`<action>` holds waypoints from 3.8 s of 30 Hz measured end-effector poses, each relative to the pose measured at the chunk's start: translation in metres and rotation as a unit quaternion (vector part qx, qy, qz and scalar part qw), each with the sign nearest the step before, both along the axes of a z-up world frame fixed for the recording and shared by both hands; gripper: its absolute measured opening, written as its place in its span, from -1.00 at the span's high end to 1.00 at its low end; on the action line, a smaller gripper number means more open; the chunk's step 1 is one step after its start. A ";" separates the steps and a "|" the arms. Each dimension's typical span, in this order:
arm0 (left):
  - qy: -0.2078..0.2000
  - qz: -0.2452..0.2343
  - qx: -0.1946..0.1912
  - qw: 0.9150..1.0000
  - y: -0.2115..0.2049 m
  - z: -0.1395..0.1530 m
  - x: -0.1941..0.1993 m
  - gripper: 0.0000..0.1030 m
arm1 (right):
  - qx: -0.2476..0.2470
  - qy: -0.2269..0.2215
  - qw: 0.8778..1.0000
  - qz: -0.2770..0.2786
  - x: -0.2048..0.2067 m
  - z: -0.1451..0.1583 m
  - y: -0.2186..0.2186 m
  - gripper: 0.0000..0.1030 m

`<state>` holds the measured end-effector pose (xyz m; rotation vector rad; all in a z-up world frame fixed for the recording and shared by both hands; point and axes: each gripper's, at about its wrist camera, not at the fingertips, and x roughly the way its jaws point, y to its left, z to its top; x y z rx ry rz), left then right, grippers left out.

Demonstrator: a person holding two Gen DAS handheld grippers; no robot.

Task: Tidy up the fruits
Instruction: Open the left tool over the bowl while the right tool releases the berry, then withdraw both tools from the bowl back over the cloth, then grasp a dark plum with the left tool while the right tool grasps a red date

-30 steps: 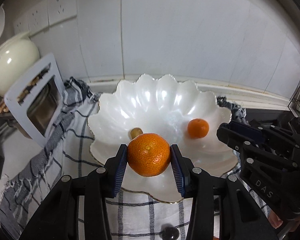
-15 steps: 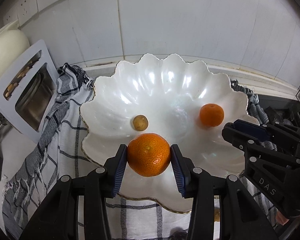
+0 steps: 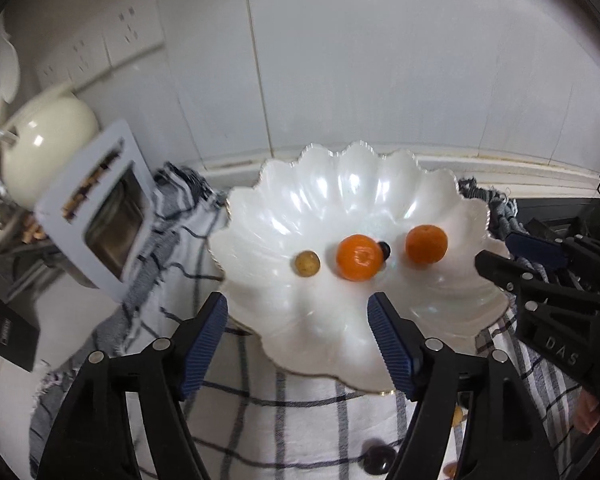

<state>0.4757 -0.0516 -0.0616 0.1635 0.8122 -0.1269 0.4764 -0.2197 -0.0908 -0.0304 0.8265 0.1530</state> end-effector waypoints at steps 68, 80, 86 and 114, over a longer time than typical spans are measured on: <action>-0.026 -0.081 -0.004 0.996 0.018 -0.025 -0.187 -0.41 | -0.010 -0.043 0.998 -0.038 -0.223 -0.015 0.011 0.20; 0.000 -0.092 -0.001 0.996 0.012 -0.046 -0.164 -0.32 | 0.006 -0.015 0.998 -0.056 -0.209 -0.042 0.007 0.20; 0.007 -0.102 0.003 0.995 0.005 -0.054 -0.149 -0.24 | 0.011 -0.007 0.998 -0.064 -0.198 -0.049 0.004 0.20; 0.041 -0.120 0.005 0.992 -0.026 -0.093 -0.100 0.12 | 0.035 0.037 0.996 -0.077 -0.173 -0.078 -0.005 0.21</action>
